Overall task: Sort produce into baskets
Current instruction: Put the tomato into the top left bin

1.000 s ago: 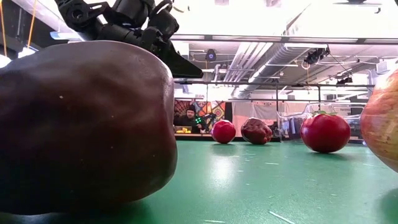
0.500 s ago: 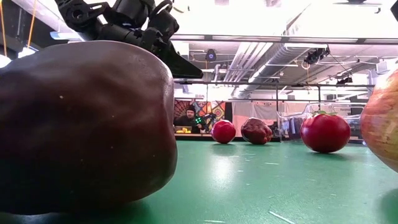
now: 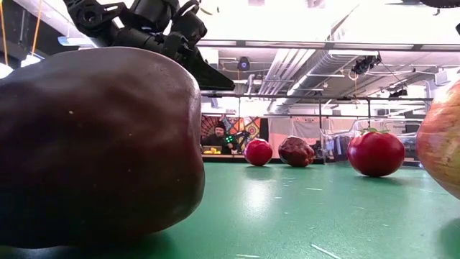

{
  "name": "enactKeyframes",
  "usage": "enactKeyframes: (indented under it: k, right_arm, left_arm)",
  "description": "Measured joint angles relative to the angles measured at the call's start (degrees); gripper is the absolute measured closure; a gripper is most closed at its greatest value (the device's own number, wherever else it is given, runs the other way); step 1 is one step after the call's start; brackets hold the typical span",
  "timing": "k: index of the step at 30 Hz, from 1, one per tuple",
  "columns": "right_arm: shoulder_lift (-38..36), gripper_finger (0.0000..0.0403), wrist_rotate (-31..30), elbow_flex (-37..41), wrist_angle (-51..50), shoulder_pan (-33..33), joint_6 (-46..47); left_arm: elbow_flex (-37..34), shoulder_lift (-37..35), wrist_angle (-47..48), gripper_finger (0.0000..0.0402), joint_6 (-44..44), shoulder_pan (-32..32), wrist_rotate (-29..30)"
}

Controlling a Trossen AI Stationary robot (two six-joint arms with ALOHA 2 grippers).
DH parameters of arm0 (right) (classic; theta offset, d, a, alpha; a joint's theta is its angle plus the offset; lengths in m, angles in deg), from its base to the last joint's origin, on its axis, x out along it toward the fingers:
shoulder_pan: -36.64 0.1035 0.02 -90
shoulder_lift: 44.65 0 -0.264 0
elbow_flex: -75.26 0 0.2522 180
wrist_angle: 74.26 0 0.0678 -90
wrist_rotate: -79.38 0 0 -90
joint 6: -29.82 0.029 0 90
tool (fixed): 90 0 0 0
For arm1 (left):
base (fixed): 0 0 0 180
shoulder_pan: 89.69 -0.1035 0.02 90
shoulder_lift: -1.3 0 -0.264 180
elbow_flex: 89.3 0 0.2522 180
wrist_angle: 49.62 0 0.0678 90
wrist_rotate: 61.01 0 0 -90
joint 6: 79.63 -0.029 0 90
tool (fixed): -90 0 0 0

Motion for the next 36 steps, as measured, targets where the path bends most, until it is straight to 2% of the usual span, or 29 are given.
enactKeyframes:
  k: [6, 13, 16, 20, 23, 26, 30, 32, 36]
  right_arm:
    - [-0.11, 0.0112, 2.48, -0.52, -2.65, -1.52, -2.58]
    - [-0.89, 0.0118, 3.98, -0.52, -4.49, -3.39, -5.3]
    - [-3.05, 0.0118, 2.36, -0.55, -6.13, -4.62, -6.83]
    - [-7.89, 0.0119, -6.45, -0.55, -8.76, -6.05, -10.12]
    - [-12.21, 0.0119, -17.06, -0.31, -9.39, -7.24, -12.78]
    - [-16.47, 0.0119, -28.28, 0.61, -8.54, -8.69, -15.33]
    - [-22.27, 0.012, -38.92, 5.57, -0.81, -11.3, -19.36]
    - [-25.23, 0.012, -40.94, 9.91, 6.54, -13.37, -22.06]
    - [-30.74, 0.012, -40.47, 19.6, 26.51, -19.01, -29.83]
  left_arm:
    - [0.0, 0.0, -0.2, 0.0259, -1.12, 0.0, 0.0]
    - [0.0, 0.0, -0.39, 0.0259, -1.03, 0.0, 0.0]
    - [0.0, -0.01, -0.6, 0.0259, -0.63, 0.0, 0.02]
    - [0.0, 0.0, -1.78, 0.0259, -0.64, 0.0, 0.02]
    - [0.0, 0.0, -2.98, 0.0259, -2.34, 0.13, 0.09]
    - [0.0, -0.21, -3.1, 0.0259, -7.69, 1.31, 1.16]
    - [0.0, -0.22, -3.0, 0.0259, -16.5, 5.24, 9.39]
    - [0.0, -0.22, -2.8, 0.0259, -22.2, 8.12, 15.09]
    - [0.0, -0.22, -3.02, 0.0259, -34.27, 14.54, 26.44]
